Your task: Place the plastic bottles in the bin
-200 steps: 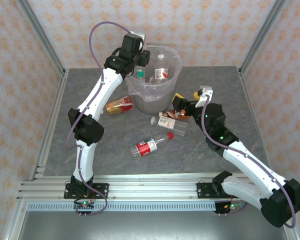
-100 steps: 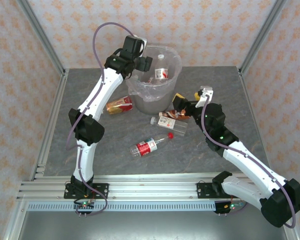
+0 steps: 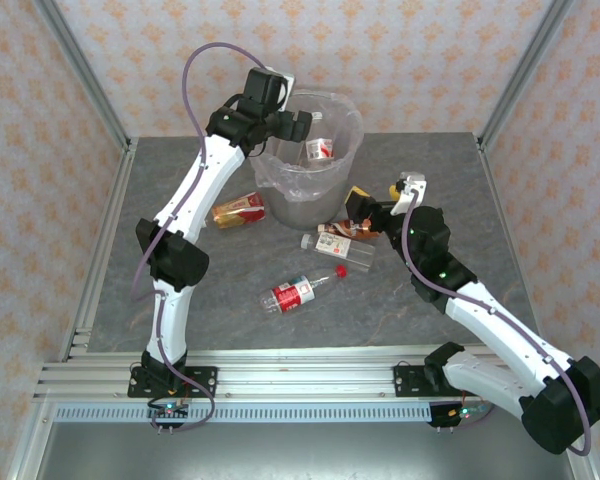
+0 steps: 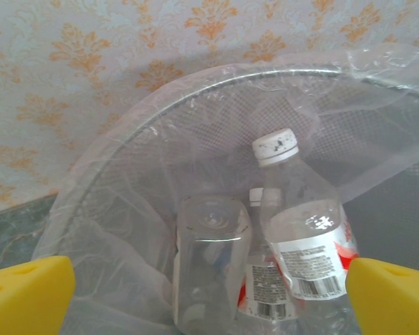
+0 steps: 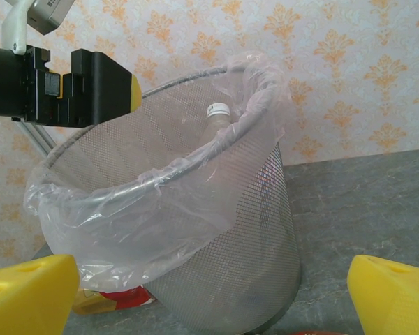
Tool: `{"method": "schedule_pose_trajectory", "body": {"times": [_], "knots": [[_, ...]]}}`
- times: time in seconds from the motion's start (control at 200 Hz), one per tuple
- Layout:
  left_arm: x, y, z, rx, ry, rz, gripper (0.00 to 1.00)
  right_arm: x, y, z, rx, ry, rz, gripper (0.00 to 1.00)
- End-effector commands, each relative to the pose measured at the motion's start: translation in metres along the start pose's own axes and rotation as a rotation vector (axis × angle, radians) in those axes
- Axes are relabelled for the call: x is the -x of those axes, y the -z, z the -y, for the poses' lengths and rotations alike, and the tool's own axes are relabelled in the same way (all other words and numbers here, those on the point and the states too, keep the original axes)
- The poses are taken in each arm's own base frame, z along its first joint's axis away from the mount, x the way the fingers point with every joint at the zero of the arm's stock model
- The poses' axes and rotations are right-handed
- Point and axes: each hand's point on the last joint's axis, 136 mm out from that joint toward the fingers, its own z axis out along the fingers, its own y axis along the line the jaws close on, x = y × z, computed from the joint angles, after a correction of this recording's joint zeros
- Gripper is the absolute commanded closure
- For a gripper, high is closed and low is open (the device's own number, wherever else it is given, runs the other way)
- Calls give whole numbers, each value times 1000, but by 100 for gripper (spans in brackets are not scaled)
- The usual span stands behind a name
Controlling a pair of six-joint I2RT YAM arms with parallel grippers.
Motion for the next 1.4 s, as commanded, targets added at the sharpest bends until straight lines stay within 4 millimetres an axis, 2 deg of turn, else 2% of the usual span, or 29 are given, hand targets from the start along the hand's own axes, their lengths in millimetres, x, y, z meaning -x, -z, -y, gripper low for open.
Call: {"method": "schedule_pose_trajectory", "body": {"times": [0.0, 0.175, 0.295, 0.315, 0.33, 0.36, 0.555, 0.706, 0.936, 1.051, 1.281, 1.391], "knots": [[24, 45, 7, -60, 30, 68, 0, -2, -1, 3, -18, -6, -11, 1], [27, 54, 9, -84, 70, 98, 0, -13, -6, 9, -42, -4, -43, 1], [26, 66, 12, -115, 92, 122, 0, -30, -9, 15, -71, 25, -112, 1], [22, 63, 13, -120, 94, 115, 0, -34, -9, 16, -74, 31, -128, 1], [27, 74, 12, -124, 98, 137, 0, -36, -9, 17, -76, 34, -138, 1], [28, 79, 12, -128, 103, 149, 0, -41, -8, 19, -83, 40, -156, 1], [15, 95, 6, -126, 151, 186, 0, -62, -6, 34, -152, 47, -238, 1], [5, 109, -8, -95, 210, 218, 0, -83, -2, 50, -219, 94, -307, 1], [-14, 117, -32, -52, 322, 248, 0, -128, -3, 68, -243, 171, -522, 0], [-19, 117, -41, -39, 357, 246, 0, -141, -5, 70, -202, 140, -586, 0], [-27, 123, -46, -34, 401, 229, 0, -179, -5, 72, -142, 102, -790, 1], [-38, 126, -49, -18, 421, 227, 0, -192, -4, 79, -179, 113, -885, 1]]}}
